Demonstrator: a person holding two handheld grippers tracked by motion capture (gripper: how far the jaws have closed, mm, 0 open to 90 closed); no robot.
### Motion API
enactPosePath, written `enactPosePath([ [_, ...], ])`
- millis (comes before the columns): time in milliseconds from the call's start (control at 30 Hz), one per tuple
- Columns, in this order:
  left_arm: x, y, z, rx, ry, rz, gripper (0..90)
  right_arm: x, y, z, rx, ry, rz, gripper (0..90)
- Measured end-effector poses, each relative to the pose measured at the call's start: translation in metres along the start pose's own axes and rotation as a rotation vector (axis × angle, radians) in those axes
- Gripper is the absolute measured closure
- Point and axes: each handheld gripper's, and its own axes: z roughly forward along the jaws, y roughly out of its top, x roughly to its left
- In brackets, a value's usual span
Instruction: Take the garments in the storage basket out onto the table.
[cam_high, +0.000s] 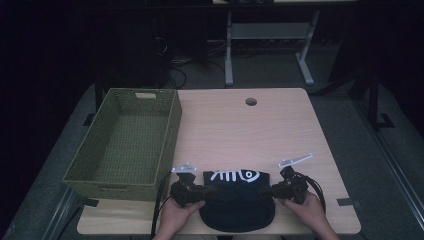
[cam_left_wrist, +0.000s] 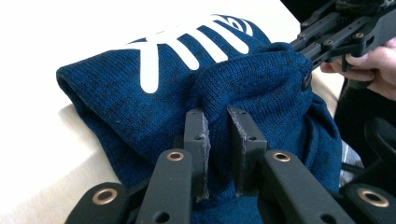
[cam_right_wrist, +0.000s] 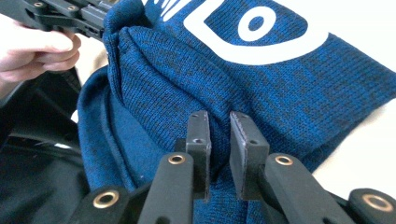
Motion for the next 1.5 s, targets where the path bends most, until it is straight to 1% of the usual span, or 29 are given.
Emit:
enactPosePath([
  [67, 0.003, 0.005, 0.003, -0.010, 0.011, -0.003, 78.7, -0.003, 0.006, 0.000, -0.002, -0.018, -0.005, 78.1],
  [300, 0.017, 0.030, 0.016, -0.035, 0.066, -0.017, 78.7, -0.021, 0.027, -0.001, -0.026, -0.054, 0.025, 78.2],
  [367, 0.021, 0.035, 0.019, -0.045, 0.068, -0.031, 78.7, -0.026, 0.034, -0.001, -0.025, -0.061, 0.029, 78.2],
  [400, 0.023, 0.037, 0.021, -0.053, 0.069, -0.041, 78.7, -0.029, 0.037, -0.002, -0.034, -0.066, 0.029, 78.3],
  [433, 0.025, 0.038, 0.022, -0.058, 0.067, -0.048, 78.7, -0.031, 0.039, -0.003, -0.048, -0.066, 0.043, 78.4],
  [500, 0.027, 0.041, 0.024, -0.064, 0.068, -0.057, 78.7, -0.036, 0.043, -0.004, -0.050, -0.067, 0.049, 78.3],
  [567, 0.028, 0.043, 0.024, -0.071, 0.064, -0.065, 78.5, -0.038, 0.047, -0.006, -0.052, -0.065, 0.053, 78.3],
  [600, 0.028, 0.043, 0.022, -0.073, 0.061, -0.062, 78.4, -0.037, 0.047, -0.007, -0.063, -0.059, 0.053, 78.2],
  [700, 0.025, 0.043, 0.016, -0.082, 0.046, -0.053, 77.9, -0.033, 0.045, -0.012, -0.071, -0.045, 0.042, 77.8],
  [800, 0.023, 0.042, 0.010, -0.089, 0.023, -0.055, 75.7, -0.027, 0.042, -0.016, -0.060, -0.018, 0.035, 76.9],
  [867, 0.022, 0.040, 0.006, -0.091, 0.009, -0.055, 73.2, -0.022, 0.040, -0.019, -0.054, -0.019, 0.016, 75.9],
  [967, 0.018, 0.040, -0.002, -0.112, -0.016, -0.060, 69.8, -0.015, 0.038, -0.022, -0.040, -0.006, -0.005, 73.9],
  [1033, 0.014, 0.041, -0.008, -0.119, -0.023, -0.049, 68.6, -0.012, 0.037, -0.024, -0.026, 0.001, -0.014, 73.1],
  [1067, 0.013, 0.041, -0.010, -0.118, -0.029, -0.046, 67.9, -0.011, 0.036, -0.024, -0.022, 0.006, -0.020, 71.1],
  [1100, 0.011, 0.042, -0.011, -0.116, -0.031, -0.044, 67.3, -0.010, 0.036, -0.026, -0.019, 0.016, -0.015, 70.1],
  [1167, 0.007, 0.042, -0.014, -0.104, -0.029, -0.030, 67.2, -0.008, 0.035, -0.029, -0.028, 0.025, -0.014, 68.1],
  [1200, 0.006, 0.041, -0.014, -0.097, -0.028, -0.028, 67.8, -0.007, 0.036, -0.031, -0.038, 0.033, -0.020, 67.7],
  [1233, 0.006, 0.041, -0.014, -0.088, -0.031, -0.027, 68.0, -0.005, 0.036, -0.034, -0.048, 0.039, -0.013, 67.7],
  [1300, 0.005, 0.039, -0.015, -0.077, -0.036, -0.026, 67.8, -0.002, 0.040, -0.039, -0.075, 0.050, -0.026, 67.7],
  [1367, 0.004, 0.037, -0.017, -0.085, -0.040, -0.031, 67.5, 0.002, 0.045, -0.043, -0.093, 0.048, -0.025, 67.8],
  [1400, 0.004, 0.036, -0.019, -0.087, -0.043, -0.031, 67.3, 0.002, 0.048, -0.043, -0.105, 0.052, -0.035, 68.0],
  [1500, 0.002, 0.036, -0.025, -0.096, -0.050, -0.029, 67.1, 0.004, 0.056, -0.041, -0.112, 0.033, -0.043, 70.1],
])
